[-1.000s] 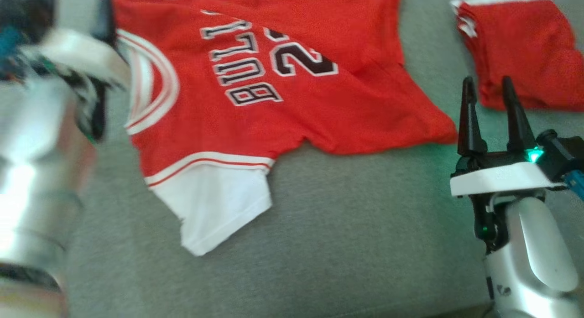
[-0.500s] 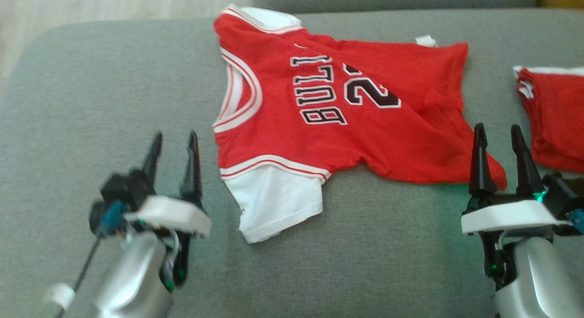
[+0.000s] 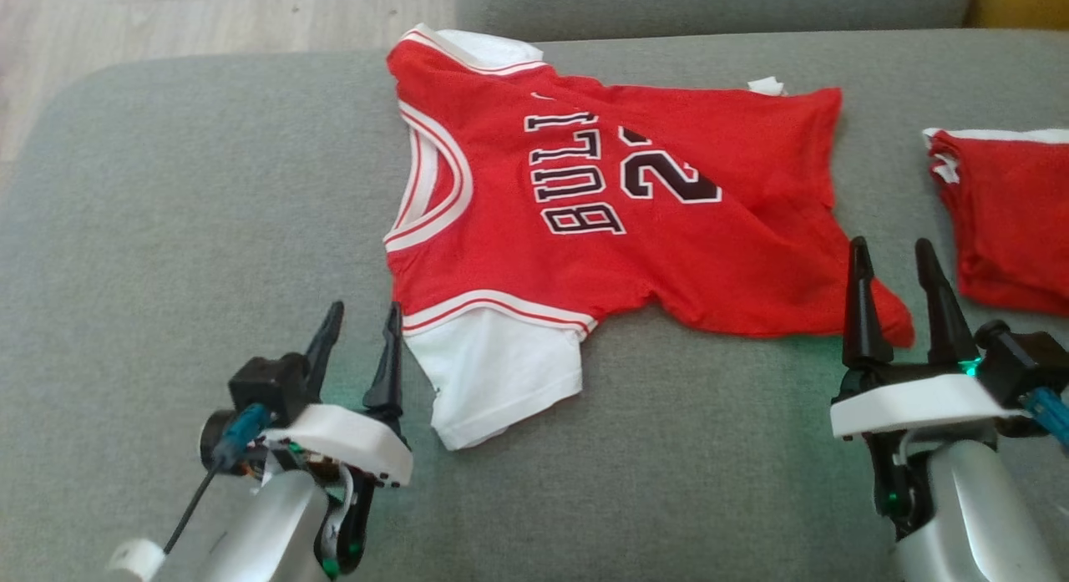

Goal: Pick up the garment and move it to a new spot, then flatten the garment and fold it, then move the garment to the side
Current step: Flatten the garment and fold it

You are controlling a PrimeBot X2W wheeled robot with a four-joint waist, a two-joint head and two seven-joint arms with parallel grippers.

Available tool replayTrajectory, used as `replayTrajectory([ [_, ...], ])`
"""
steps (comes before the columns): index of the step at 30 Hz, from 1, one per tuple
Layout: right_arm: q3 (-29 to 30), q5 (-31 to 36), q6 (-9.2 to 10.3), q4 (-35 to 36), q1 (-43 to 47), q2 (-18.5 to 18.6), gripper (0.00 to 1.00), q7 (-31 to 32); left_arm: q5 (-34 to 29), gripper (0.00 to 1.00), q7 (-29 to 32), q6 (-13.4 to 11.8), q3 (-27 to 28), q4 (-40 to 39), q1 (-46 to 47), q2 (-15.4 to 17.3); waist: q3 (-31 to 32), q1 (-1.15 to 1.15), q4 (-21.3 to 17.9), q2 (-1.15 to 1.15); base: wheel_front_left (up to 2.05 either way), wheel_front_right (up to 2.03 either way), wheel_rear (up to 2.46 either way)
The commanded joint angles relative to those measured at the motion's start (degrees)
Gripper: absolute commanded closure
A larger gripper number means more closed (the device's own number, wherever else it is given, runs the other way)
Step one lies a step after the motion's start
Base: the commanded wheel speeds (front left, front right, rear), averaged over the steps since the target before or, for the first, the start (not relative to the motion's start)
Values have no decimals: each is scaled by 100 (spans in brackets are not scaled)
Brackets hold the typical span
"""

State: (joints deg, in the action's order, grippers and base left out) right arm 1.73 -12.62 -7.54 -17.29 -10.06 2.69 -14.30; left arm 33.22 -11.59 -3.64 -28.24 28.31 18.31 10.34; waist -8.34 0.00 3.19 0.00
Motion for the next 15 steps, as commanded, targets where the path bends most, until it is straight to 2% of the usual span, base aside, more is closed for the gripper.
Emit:
replayTrajectory([
  [1,-177,-22,5,149,-144,19,0,-14,-33,0,42,23,145,-95,236,102,-22,0,-58,0,0,0,0],
  [6,-283,-40,5,155,-188,19,0,-22,8,0,479,112,23,167,426,138,-141,0,-238,0,0,0,0],
  [15,-397,-74,5,199,-318,19,0,-37,-61,0,993,-53,12,1021,969,325,-499,0,-620,0,0,0,0],
])
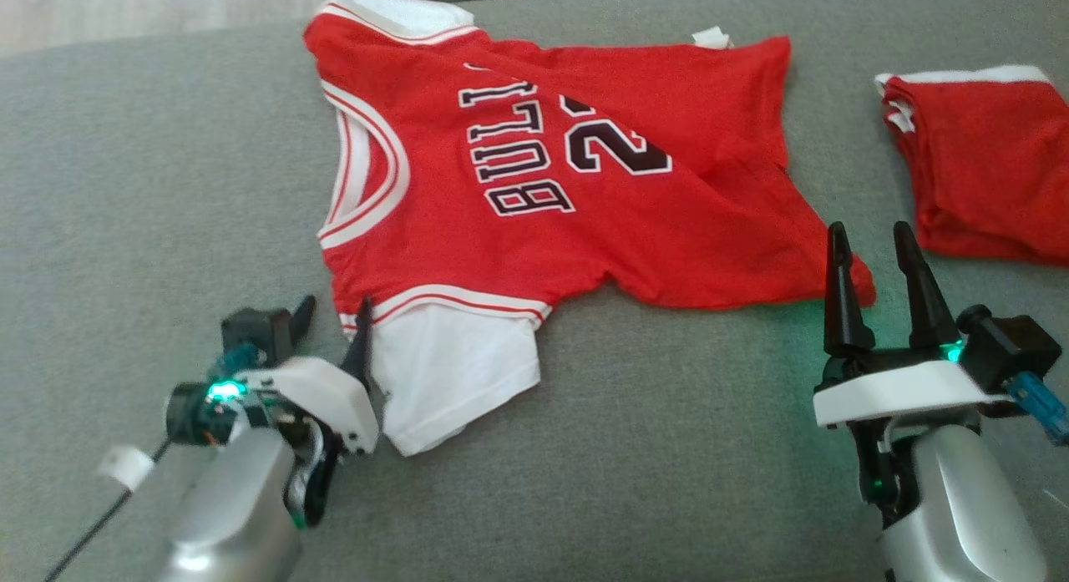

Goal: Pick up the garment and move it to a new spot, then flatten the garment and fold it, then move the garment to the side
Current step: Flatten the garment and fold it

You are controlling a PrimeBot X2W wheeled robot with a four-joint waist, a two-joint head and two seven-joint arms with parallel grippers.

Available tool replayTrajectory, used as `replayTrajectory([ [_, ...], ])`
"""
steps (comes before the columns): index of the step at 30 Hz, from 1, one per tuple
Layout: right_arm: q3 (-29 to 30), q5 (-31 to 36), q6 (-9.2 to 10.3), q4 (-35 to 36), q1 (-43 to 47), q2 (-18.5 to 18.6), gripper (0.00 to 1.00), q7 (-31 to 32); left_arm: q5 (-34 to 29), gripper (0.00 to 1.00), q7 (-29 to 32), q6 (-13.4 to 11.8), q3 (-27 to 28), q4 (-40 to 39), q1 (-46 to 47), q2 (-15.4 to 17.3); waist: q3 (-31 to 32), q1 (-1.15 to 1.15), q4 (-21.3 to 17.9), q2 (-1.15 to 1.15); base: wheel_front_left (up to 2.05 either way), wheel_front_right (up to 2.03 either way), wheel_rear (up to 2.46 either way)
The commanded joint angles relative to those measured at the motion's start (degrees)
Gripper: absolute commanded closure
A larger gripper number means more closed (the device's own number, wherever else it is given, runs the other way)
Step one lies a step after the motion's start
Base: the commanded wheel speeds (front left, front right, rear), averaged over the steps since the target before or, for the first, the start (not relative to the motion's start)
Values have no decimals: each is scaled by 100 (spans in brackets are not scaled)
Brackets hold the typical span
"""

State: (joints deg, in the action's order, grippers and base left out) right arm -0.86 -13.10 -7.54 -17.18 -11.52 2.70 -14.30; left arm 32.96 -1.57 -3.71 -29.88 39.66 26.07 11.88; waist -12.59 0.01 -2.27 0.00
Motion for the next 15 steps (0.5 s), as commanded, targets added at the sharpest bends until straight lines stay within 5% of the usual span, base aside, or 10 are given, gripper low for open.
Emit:
replayTrajectory([
  [1,-146,-29,5,191,-182,18,0,-39,-31,0,68,-21,157,-2,245,181,-103,-1,-107,0,0,0,0],
  [3,-155,-32,5,186,-200,18,0,-44,4,0,266,80,105,201,324,188,-140,-1,-162,0,0,0,0],
  [4,-163,-35,5,184,-208,18,0,-46,49,75,368,153,94,289,354,187,-153,-1,-186,0,0,0,0],
  [5,-170,-39,5,183,-216,18,0,-48,90,100,471,224,83,373,386,190,-163,-1,-210,0,0,0,0],
  [15,-222,-53,5,203,-254,18,0,-62,-42,100,95,422,168,673,1294,531,-240,-1,-306,0,0,0,0],
])
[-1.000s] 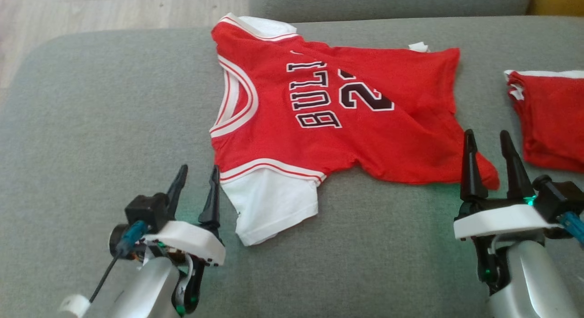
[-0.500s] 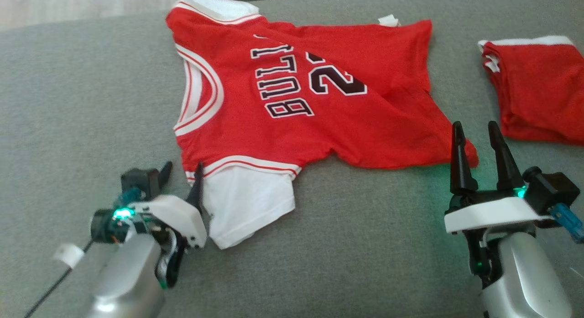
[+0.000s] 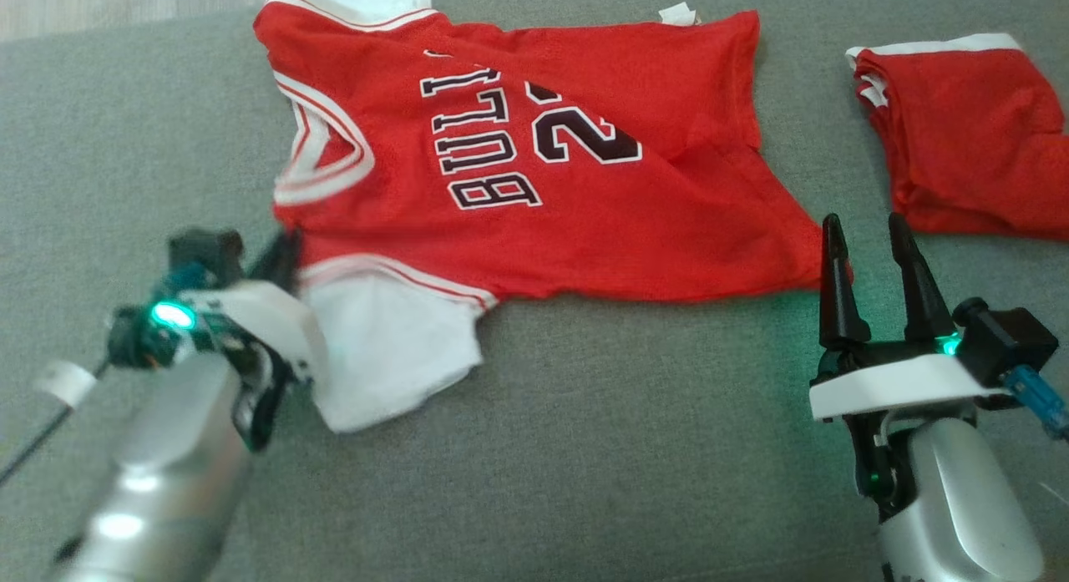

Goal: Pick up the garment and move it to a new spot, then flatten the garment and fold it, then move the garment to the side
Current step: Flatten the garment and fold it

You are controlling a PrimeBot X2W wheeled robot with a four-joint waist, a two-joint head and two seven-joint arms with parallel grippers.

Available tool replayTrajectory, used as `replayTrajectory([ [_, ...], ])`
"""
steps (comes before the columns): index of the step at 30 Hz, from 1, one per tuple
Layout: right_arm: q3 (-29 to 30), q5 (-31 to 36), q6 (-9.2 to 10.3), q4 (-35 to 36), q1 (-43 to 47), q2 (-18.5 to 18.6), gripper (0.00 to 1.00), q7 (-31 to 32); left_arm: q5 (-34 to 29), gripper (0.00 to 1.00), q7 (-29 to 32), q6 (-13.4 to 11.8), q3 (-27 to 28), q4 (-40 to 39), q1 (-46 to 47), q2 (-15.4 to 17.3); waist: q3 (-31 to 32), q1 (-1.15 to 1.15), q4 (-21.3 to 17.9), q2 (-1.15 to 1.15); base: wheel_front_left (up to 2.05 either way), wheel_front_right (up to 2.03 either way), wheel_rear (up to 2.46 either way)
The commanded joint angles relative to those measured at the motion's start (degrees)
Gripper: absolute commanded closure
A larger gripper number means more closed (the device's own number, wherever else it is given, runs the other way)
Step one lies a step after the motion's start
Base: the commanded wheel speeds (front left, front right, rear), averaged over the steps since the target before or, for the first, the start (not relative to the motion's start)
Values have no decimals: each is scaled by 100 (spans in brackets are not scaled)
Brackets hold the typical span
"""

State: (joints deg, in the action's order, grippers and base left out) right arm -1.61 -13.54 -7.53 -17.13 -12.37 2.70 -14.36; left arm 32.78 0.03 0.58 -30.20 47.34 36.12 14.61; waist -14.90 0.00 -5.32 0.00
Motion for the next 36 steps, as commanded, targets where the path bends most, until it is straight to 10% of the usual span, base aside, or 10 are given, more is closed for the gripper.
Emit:
replayTrajectory([
  [1,-151,-9,4,203,-178,18,0,-56,-39,100,-110,23,210,-65,410,298,-26,0,-6,0,0,0,0],
  [8,-242,-6,4,211,-251,18,0,-60,-129,100,-335,210,218,286,1149,446,-149,0,-33,0,0,0,0],
  [10,-259,-11,4,204,-277,18,0,-60,-124,0,-335,252,203,416,1274,428,-172,0,-27,0,0,0,0],
  [22,-105,-42,4,200,-178,18,0,-62,64,0,-1351,153,424,323,893,193,157,0,242,0,0,0,0],
  [36,77,-36,4,327,198,18,0,-63,-69,0,-1501,-424,1210,-2129,-1320,-253,640,0,666,0,0,0,0],
])
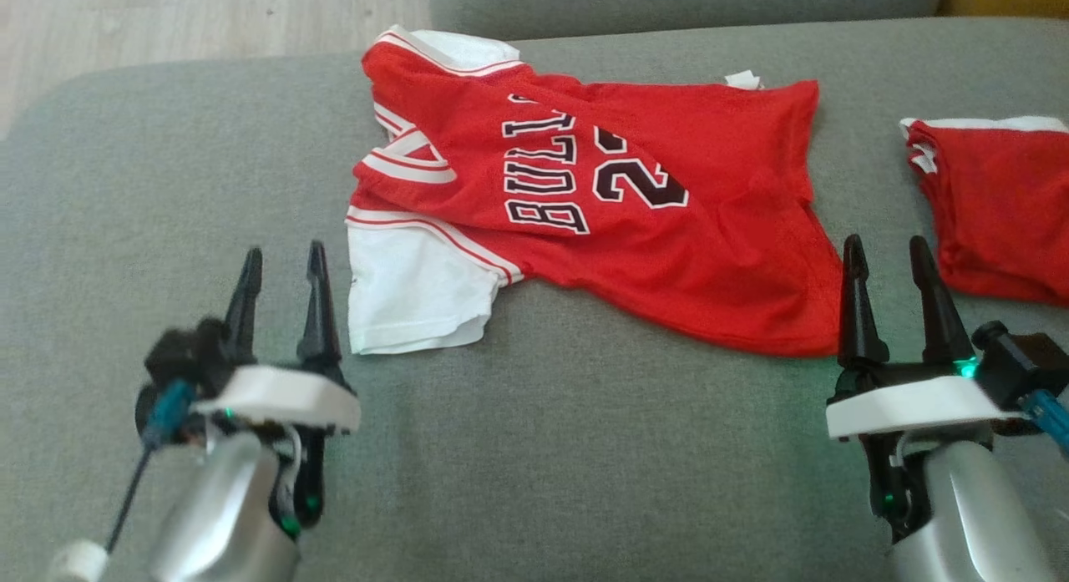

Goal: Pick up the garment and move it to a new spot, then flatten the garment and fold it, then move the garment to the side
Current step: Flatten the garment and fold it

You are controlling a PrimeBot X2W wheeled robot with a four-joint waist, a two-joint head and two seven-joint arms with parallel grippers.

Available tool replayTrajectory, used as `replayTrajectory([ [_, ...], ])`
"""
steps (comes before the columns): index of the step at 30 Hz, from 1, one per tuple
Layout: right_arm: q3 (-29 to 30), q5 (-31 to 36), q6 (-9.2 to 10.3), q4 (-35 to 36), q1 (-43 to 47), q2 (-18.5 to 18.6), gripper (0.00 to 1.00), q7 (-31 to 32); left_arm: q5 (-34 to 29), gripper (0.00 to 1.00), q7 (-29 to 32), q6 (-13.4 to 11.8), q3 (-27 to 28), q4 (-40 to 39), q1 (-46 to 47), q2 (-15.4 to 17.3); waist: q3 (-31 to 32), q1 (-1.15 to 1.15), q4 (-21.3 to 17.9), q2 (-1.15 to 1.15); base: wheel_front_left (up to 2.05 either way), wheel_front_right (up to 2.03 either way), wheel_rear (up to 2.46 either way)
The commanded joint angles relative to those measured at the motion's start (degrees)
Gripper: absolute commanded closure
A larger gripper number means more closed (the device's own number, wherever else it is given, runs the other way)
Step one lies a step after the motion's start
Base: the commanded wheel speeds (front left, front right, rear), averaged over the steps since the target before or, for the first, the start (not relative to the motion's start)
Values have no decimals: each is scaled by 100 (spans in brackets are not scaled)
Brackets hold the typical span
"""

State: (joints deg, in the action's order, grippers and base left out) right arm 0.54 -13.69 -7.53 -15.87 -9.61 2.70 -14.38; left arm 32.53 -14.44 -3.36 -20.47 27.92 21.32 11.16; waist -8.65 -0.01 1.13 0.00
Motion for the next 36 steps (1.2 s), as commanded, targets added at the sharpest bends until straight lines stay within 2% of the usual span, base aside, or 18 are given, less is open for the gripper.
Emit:
replayTrajectory([
  [1,-141,-10,4,193,-63,18,0,-62,-57,0,-54,-45,266,-292,38,49,17,1,31,0,0,0,0],
  [8,-164,2,4,185,-102,18,0,-62,-141,0,-14,-48,269,-411,-200,-21,-43,1,4,0,0,0,0],
  [17,-243,-31,4,216,-178,18,0,-62,-110,0,926,182,-78,186,38,123,-256,1,-216,0,0,0,0],
  [23,-265,-23,4,237,-229,18,0,-62,-132,0,1176,41,-89,706,235,191,-386,1,-361,0,0,0,0],
  [26,-234,0,4,245,-236,18,0,-62,-133,0,1309,72,-150,885,283,188,-414,1,-397,0,0,0,0],
  [31,-163,42,4,227,-270,18,0,-62,-43,0,1889,117,-283,1279,293,151,-430,1,-451,0,0,0,0],
  [32,-156,47,4,228,-272,18,0,-62,19,27,1973,133,-268,1318,289,131,-424,1,-457,0,0,0,0],
  [33,-150,51,4,228,-272,18,0,-62,87,77,1987,141,-226,1316,294,103,-416,1,-460,0,0,0,0],
  [34,-146,53,4,227,-269,18,0,-62,111,100,1993,163,-226,1305,296,91,-406,1,-462,0,0,0,0],
  [36,-136,65,4,208,-259,18,0,-62,119,100,1960,202,-244,1249,297,84,-391,1,-455,0,0,0,0],
])
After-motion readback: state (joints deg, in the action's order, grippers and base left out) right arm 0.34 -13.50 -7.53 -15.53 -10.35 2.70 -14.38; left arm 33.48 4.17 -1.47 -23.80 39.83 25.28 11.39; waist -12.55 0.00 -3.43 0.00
